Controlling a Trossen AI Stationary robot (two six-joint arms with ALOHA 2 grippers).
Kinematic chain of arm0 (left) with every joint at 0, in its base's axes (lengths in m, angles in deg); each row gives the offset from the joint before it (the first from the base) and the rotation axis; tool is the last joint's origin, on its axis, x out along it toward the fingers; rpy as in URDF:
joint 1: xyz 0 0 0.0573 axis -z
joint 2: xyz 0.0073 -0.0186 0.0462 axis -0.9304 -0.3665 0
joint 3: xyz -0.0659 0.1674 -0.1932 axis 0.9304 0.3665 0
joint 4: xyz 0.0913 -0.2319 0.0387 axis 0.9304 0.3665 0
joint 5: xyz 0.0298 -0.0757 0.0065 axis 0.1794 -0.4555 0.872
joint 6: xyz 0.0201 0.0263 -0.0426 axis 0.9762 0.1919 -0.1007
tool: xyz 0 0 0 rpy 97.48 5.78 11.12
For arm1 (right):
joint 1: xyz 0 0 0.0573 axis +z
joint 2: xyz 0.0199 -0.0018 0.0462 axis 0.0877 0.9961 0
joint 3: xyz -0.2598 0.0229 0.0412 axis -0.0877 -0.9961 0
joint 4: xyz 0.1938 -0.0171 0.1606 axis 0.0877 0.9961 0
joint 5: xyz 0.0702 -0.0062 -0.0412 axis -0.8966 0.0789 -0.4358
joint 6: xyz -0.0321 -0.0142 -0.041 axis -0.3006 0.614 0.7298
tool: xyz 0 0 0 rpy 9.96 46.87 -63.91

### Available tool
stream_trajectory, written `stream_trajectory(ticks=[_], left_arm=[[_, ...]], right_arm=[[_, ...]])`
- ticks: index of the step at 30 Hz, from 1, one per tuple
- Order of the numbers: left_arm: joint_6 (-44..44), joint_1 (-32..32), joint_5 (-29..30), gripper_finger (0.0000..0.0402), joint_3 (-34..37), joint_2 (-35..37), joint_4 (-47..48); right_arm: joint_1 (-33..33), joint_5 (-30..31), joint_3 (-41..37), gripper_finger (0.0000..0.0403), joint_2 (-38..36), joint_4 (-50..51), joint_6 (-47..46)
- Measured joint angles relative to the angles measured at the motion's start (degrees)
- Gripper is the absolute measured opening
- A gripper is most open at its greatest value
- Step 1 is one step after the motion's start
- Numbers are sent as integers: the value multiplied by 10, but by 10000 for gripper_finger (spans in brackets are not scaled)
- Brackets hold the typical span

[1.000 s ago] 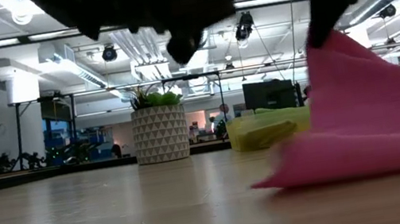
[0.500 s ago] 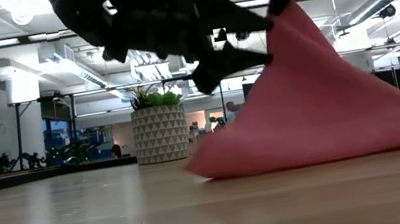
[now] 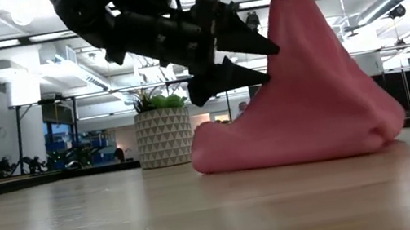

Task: Fold microfiber towels
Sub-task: Fold the pink microfiber cloth

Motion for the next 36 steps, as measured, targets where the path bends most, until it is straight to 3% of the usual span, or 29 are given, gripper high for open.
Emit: stream_trajectory(ticks=[7, 12, 14, 20, 30, 36], left_arm=[[5, 0, 86, 242, 0, 15, 44], [75, 3, 143, 242, 0, 36, 65], [107, 4, 125, 242, -2, 36, 62], [181, 4, -32, 242, 0, 1, 42], [218, -1, -115, 241, 12, -10, 123], [239, -2, -123, 240, 16, -8, 164]], right_arm=[[0, -16, 0, 9, 0, -1, 0], [0, -17, -1, 9, 0, -1, 0], [0, -17, -1, 9, 0, -2, 1], [0, -17, -1, 9, -2, -8, 24], [1, -33, -2, 9, -27, -36, 55], [1, -33, -2, 9, -53, -36, 57]])
